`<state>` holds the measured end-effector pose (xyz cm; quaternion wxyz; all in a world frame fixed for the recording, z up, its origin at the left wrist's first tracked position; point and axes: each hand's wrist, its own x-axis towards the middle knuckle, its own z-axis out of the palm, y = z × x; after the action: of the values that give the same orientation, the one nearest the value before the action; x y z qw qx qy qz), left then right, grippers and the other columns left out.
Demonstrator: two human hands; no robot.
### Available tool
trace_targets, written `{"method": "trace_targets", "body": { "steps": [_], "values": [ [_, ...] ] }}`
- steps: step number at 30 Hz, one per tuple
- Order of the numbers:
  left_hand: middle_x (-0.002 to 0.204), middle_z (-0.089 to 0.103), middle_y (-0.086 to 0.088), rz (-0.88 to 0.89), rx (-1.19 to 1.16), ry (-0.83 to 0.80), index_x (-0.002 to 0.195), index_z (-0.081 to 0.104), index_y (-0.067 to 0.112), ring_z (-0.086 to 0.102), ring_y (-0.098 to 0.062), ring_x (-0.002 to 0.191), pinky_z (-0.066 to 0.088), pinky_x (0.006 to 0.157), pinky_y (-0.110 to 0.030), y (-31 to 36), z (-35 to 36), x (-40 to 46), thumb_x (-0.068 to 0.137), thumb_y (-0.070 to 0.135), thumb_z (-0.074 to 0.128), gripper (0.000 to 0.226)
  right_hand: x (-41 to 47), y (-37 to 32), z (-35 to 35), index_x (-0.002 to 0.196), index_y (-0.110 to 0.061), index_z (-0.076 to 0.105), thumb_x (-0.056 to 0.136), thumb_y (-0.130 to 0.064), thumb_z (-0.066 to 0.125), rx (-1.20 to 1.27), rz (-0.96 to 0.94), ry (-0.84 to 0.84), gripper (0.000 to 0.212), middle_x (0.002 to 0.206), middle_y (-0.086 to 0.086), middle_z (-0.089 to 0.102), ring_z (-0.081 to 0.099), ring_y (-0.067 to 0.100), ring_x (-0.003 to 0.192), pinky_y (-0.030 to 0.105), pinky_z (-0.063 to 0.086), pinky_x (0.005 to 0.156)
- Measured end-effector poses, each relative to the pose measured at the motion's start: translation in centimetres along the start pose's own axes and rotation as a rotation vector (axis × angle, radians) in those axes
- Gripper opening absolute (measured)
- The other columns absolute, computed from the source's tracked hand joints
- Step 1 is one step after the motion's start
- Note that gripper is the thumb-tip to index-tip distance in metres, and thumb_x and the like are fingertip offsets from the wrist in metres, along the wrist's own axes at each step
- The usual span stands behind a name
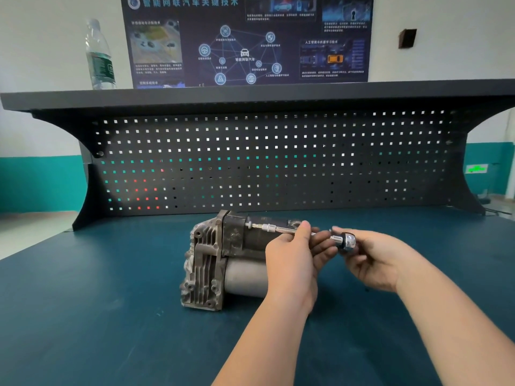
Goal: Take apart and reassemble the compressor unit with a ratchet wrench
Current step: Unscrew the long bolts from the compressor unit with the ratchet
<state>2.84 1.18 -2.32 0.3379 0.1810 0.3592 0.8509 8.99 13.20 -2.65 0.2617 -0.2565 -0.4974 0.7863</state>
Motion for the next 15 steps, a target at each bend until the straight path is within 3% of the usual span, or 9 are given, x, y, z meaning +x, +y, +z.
{"method": "trace_targets", "body": {
  "steps": [3, 5, 8, 12, 15],
  "values": [
    [0.052, 0.065, -0.007, -0.011, -0.018, -0.003, 0.082, 0.057, -0.004, 0.061, -0.013, 0.043, 0.050, 0.044, -0.019, 0.0, 0.0, -0.1, 0.096, 0.011, 0.051, 0.021, -0.4, -1.0, 0.0, 0.097, -0.012, 0.069, 0.083, -0.020, 0.063, -0.007, -0.257, -0.051, 0.017, 0.065, 0.000, 0.062, 0.037, 0.002, 0.038, 0.011, 0.028, 0.032],
    [0.053, 0.065, -0.008, -0.011, -0.021, -0.006, 0.082, 0.058, -0.003, 0.061, -0.014, 0.044, 0.050, 0.045, -0.019, 0.0, -0.1, -0.2, 0.094, 0.012, 0.055, 0.019, -1.2, -2.0, -0.2, 0.097, -0.023, 0.075, 0.075, -0.021, 0.065, -0.008, -0.441, -0.198, 0.025, 0.068, -0.004, 0.064, 0.038, 0.002, 0.039, 0.011, 0.028, 0.037],
    [0.053, 0.064, -0.007, -0.003, -0.001, -0.011, 0.078, 0.058, -0.001, 0.061, -0.013, 0.045, 0.050, 0.046, -0.019, 0.0, -0.2, -0.2, 0.093, 0.013, 0.056, 0.021, -2.1, -2.5, -0.7, 0.095, -0.028, 0.077, 0.064, -0.023, 0.070, -0.032, -0.537, -0.375, 0.032, 0.070, -0.003, 0.066, 0.042, 0.003, 0.042, 0.012, 0.031, 0.042],
    [0.050, 0.063, -0.006, -0.001, 0.008, -0.001, 0.078, 0.054, -0.002, 0.059, -0.012, 0.041, 0.050, 0.044, -0.019, -0.2, 0.0, -0.1, 0.095, 0.010, 0.051, 0.021, -1.3, -1.7, -0.6, 0.089, -0.019, 0.077, 0.071, -0.032, 0.065, -0.089, -0.362, -0.190, 0.025, 0.067, -0.004, 0.066, 0.038, 0.002, 0.038, 0.013, 0.029, 0.035],
    [0.049, 0.063, -0.005, -0.002, 0.008, -0.004, 0.077, 0.054, -0.002, 0.058, -0.012, 0.040, 0.049, 0.042, -0.019, -0.1, 0.1, -0.1, 0.095, 0.008, 0.050, 0.021, -0.7, -0.7, -0.6, 0.081, -0.012, 0.067, 0.078, -0.032, 0.067, -0.168, -0.060, -0.033, 0.020, 0.057, -0.002, 0.062, 0.035, 0.001, 0.033, 0.011, 0.025, 0.030]
  ]
}}
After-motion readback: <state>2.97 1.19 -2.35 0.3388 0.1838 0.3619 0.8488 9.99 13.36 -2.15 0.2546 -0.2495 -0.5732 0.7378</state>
